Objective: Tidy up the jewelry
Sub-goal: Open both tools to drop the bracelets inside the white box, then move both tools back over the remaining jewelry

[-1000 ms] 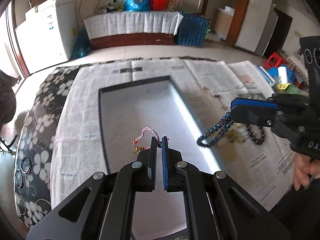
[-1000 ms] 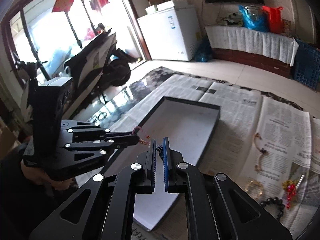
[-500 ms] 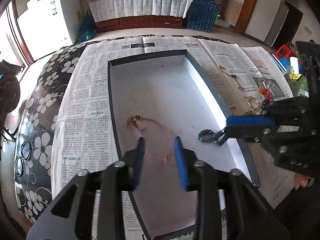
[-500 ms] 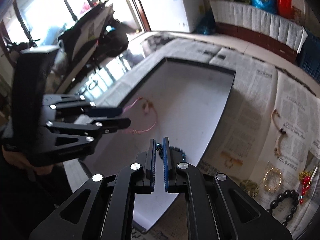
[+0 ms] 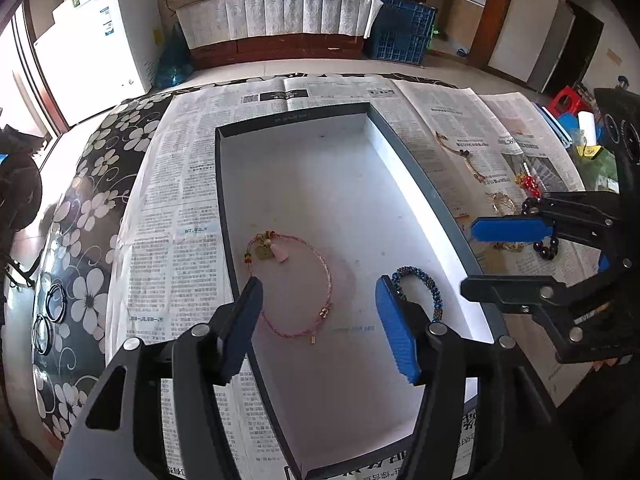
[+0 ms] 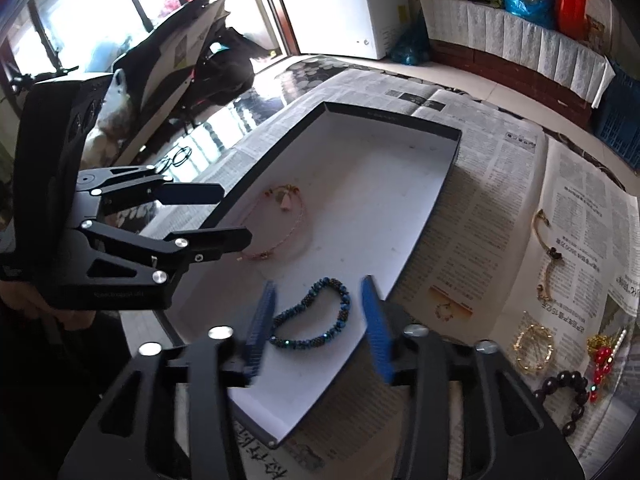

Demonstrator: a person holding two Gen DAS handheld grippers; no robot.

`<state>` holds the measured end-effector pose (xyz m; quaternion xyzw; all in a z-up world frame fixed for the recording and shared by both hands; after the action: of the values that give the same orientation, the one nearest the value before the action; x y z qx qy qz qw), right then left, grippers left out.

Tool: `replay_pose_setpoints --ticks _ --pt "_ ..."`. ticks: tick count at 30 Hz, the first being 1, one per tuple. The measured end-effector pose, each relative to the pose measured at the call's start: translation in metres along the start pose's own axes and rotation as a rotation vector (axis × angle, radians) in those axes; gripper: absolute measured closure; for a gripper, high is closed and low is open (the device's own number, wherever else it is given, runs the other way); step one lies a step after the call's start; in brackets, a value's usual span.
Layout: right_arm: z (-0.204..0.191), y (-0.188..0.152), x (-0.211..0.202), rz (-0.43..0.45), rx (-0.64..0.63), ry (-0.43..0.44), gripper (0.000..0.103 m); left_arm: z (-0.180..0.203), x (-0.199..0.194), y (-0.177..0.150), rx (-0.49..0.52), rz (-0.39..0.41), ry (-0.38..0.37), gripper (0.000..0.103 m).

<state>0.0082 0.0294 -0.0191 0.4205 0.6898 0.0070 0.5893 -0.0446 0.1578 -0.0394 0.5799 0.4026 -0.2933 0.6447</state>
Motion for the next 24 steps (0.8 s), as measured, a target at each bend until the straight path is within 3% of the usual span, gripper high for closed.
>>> replay_pose_setpoints --ticks 3,9,11,16,24 --pt "0.004 -0.002 -0.005 0.0 0.006 -0.007 0.047 0.002 0.0 0.0 0.005 0.005 0.002 0.038" --pt "0.016 -0.006 -0.02 0.024 0.027 -0.031 0.028 0.007 -0.004 0.004 0.004 0.024 -0.001 0.012" --pt "0.025 -0.008 -0.026 0.033 0.045 -0.051 0.024 0.011 -0.005 0.006 0.002 0.03 0.002 0.008" --pt "0.051 -0.017 -0.041 0.044 0.1 -0.118 0.016 0.028 -0.006 0.011 0.024 0.034 -0.012 0.006" --pt "0.102 -0.049 -0.062 0.022 0.177 -0.249 0.013 0.077 -0.006 0.02 0.104 0.049 -0.055 0.006"
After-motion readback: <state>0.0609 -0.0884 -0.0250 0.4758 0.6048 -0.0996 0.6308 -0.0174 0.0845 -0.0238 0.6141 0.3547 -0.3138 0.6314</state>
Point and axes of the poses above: each gripper's, at about its wrist camera, not at the fingertips, and x roughly the way its jaws point, z to its right, y to its top, the point moved 2 cm from there along x, roughly the way its jaws point, and after that the axes turned 3 degrees about y, right-handed, at the moved point
